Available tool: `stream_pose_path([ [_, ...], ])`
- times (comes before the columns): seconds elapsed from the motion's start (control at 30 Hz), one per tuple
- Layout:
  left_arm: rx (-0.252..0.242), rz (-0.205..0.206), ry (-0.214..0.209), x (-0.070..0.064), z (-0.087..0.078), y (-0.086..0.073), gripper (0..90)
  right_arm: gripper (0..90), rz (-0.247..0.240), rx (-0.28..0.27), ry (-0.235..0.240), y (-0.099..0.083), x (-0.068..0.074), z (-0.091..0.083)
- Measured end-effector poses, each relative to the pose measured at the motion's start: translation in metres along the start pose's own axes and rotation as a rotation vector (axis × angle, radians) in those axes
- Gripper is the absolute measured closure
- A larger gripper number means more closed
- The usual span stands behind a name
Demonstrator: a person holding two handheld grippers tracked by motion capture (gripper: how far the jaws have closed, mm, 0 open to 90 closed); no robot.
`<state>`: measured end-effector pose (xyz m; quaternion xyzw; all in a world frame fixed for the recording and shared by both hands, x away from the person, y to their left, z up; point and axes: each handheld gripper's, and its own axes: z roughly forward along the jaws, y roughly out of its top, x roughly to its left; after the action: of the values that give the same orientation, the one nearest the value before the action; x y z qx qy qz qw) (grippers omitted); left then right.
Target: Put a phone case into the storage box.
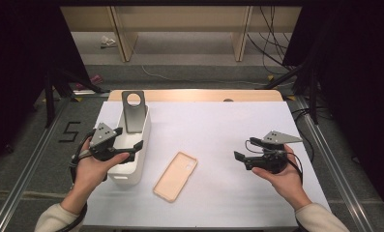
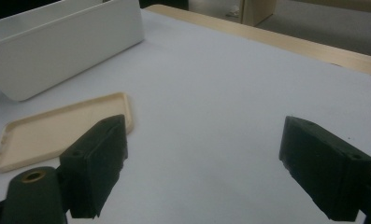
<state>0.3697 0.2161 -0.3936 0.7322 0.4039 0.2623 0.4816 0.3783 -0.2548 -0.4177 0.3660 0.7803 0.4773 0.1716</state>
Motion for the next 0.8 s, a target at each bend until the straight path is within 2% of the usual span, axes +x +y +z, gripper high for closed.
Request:
stream_pose_path([
  [0.17, 0.003, 0.004, -0.001, -0.001, 0.0, 0.001, 14.9, 16.2, -0.002, -0.006, -0.001, 0.001, 0.001, -0.002],
  [0.43, 0.004, 0.031, -0.033, -0.011, 0.0, 0.003, 22.1, 16.1, 0.01, -0.013, -0.003, 0.001, -0.001, -0.002],
  [0.6, 0.006, 0.045, -0.036, -0.016, -0.001, 0.004, 22.6, 16.2, 0.007, -0.017, 0.0, 0.0, 0.0, -0.004],
  [0.8, 0.007, 0.041, -0.043, -0.016, 0.0, 0.003, 22.5, 16.2, 0.011, -0.025, 0.002, 0.001, 0.001, -0.006],
])
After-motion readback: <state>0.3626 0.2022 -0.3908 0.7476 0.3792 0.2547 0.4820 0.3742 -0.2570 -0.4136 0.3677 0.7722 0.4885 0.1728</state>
